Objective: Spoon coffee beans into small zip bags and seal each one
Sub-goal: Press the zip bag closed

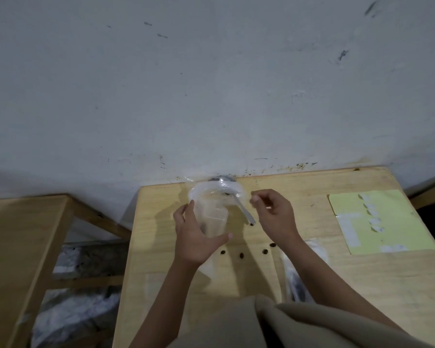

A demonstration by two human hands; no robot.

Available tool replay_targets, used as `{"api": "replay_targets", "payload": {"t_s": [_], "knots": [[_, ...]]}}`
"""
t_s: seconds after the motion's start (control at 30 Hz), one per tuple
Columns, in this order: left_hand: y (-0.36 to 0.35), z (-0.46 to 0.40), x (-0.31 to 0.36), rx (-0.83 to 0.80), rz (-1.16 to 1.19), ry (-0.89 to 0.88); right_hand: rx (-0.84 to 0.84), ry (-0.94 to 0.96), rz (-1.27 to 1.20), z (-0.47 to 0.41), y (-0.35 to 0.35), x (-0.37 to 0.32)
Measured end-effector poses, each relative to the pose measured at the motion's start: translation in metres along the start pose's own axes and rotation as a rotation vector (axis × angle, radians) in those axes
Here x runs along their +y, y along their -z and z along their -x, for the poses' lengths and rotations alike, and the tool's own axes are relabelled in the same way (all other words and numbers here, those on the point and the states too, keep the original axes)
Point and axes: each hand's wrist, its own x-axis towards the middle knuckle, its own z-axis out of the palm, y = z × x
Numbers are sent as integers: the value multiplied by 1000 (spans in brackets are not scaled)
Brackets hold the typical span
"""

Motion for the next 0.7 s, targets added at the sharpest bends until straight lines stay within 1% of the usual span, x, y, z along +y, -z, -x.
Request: {"api": "replay_targets", "payload": {"t_s": [0.07, 0.1, 0.13, 0.2, 0.3, 0.37, 0.43, 0.5, 0.6, 0.7], "knots": [[-2, 8, 8, 34, 10, -37, -225, -35, -72, 9, 3, -5], [-3, 13, 13, 36, 20, -47, -302, -53, -95, 15, 4, -5], [-3, 20, 18, 29, 31, -55, -337, -58, -102, 23, 5, -6], [-5, 34, 25, -7, 65, -62, -302, -51, -126, 35, 7, -5], [-4, 53, 33, -65, 204, -74, -150, -79, -210, 46, 17, -7], [-3, 60, 37, -27, 338, -91, -95, -86, -245, 51, 28, -8], [-2, 63, 40, 40, 428, -121, -91, -70, -261, 55, 40, -10], [-4, 63, 43, 72, 459, -136, -115, -44, -274, 60, 50, -14], [-11, 65, 50, 86, 466, -140, -162, 9, -268, 67, 61, -18], [-18, 67, 56, 87, 439, -161, -135, 12, -288, 70, 68, -18]]}}
